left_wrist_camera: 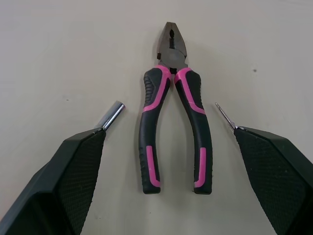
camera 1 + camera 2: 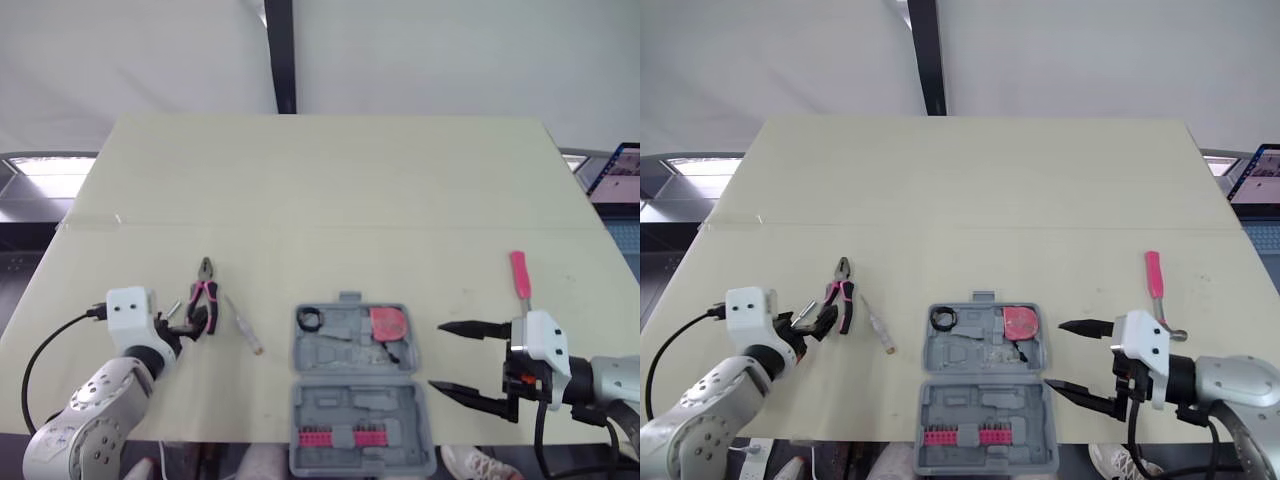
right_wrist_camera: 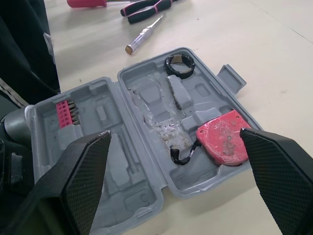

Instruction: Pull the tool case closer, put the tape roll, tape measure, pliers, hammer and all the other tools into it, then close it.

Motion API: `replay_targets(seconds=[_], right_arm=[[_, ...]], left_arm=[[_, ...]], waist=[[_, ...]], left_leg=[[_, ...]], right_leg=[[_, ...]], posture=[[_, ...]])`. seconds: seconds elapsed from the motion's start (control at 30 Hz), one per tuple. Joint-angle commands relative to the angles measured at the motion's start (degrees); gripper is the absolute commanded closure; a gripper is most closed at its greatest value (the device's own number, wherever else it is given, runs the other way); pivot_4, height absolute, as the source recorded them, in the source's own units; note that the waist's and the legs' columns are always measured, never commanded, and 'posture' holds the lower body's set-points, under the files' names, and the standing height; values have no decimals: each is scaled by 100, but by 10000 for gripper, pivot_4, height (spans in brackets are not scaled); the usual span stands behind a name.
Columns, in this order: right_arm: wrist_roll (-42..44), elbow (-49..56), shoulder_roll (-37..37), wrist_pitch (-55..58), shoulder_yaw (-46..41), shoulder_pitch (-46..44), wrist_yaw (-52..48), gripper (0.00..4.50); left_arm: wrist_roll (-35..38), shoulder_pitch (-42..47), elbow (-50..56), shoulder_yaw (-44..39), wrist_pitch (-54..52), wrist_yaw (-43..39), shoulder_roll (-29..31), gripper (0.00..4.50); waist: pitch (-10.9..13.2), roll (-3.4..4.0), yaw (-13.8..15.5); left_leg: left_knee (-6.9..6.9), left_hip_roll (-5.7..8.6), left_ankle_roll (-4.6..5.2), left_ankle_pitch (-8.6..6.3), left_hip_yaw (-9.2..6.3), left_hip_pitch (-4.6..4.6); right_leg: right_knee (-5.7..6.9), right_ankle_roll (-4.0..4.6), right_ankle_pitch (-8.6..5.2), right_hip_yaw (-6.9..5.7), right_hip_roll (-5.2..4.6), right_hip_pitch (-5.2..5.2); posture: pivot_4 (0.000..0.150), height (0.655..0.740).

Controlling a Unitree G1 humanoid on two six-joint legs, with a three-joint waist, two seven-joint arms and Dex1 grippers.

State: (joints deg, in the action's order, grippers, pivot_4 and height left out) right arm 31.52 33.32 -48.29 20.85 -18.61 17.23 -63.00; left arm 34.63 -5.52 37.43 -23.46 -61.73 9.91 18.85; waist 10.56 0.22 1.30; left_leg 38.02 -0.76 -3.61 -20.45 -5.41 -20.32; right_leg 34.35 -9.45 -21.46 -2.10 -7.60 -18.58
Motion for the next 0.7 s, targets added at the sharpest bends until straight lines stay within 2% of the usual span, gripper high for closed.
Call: replay_targets(seconds=[0.03, 0.3, 0.7], right_arm=[[42, 142, -30, -6, -56, 38, 62, 383], [61, 170, -61, 36, -143, 85, 99, 383], [58, 130, -128, 42, -198, 74, 109, 383]], left_arm=[[-190, 96, 77, 96, -144, 50, 4, 0], [-618, 374, -103, 266, -437, 73, -34, 0], [-1168, 983, -1083, 610, -335, -418, 207, 0]], waist=[[0, 0, 3], [0, 0, 4], [0, 0, 4]], left_leg=[[0, 0, 0, 0, 0, 0], [0, 0, 0, 0, 0, 0], [1, 1, -1, 1, 0, 0]], right_leg=[[0, 0, 0, 0, 0, 0], [1, 0, 0, 1, 0, 0], [6, 0, 0, 1, 0, -3]], posture=[[1500, 7400], [1500, 7400], [1500, 7400]])
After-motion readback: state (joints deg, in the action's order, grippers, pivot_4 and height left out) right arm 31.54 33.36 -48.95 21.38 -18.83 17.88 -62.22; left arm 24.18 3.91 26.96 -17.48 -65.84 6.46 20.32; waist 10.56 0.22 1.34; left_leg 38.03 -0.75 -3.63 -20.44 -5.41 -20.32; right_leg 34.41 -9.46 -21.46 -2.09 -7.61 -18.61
